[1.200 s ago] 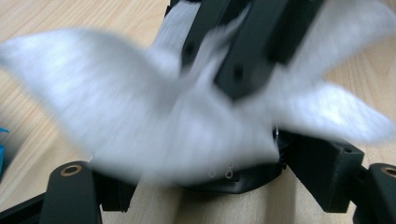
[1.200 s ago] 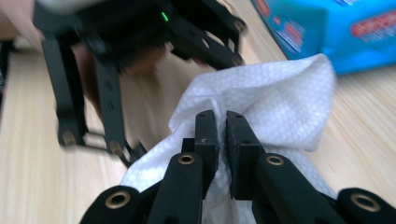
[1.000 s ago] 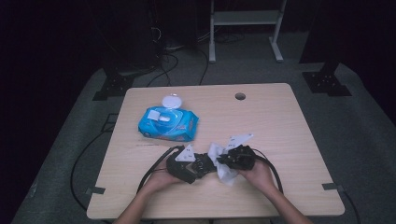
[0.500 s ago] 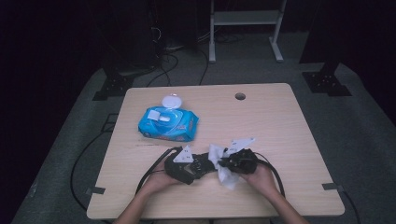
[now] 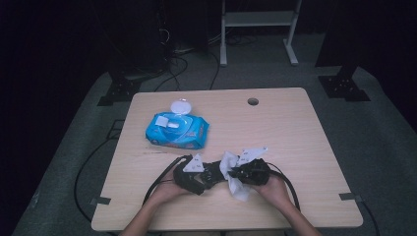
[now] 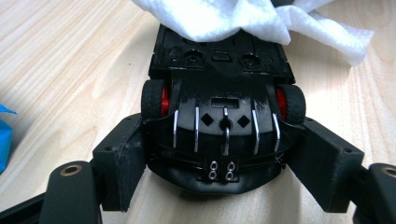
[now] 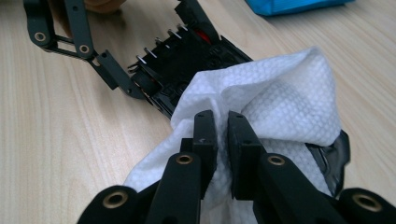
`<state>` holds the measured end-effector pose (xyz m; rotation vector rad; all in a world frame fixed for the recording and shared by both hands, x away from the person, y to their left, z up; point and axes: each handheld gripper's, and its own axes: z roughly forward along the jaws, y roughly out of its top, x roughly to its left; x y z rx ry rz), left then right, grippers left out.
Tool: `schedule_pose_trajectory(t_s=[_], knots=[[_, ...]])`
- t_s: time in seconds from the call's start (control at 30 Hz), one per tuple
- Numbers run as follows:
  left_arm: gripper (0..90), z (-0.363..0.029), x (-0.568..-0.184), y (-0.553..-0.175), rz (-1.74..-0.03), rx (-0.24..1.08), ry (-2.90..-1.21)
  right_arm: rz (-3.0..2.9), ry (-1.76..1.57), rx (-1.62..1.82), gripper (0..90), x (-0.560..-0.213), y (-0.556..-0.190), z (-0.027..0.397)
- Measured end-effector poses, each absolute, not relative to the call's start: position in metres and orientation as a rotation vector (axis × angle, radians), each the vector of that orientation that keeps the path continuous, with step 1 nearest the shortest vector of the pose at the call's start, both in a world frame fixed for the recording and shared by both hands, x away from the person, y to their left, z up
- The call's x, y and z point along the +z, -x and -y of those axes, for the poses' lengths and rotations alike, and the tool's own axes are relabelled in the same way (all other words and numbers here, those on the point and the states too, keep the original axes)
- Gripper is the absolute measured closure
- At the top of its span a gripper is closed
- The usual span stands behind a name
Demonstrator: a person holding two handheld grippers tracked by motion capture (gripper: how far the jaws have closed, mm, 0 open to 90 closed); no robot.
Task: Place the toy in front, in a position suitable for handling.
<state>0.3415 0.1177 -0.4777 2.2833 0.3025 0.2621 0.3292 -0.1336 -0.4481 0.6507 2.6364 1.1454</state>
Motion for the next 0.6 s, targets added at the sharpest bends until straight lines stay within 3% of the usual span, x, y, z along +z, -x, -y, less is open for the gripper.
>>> schedule_pose_trajectory(t_s=[0.3, 0.6], knots=[[23.9, -0.119, -0.477, -0.341, -0.301, 0.249, -2.279, -2.584, -0.845, 1.092, 82.8, -0.452, -0.346, 0.175], [23.9, -0.109, -0.479, -0.335, -0.236, 0.220, -2.301, -2.613, -0.750, 1.211, 82.5, -0.445, -0.347, 0.144]])
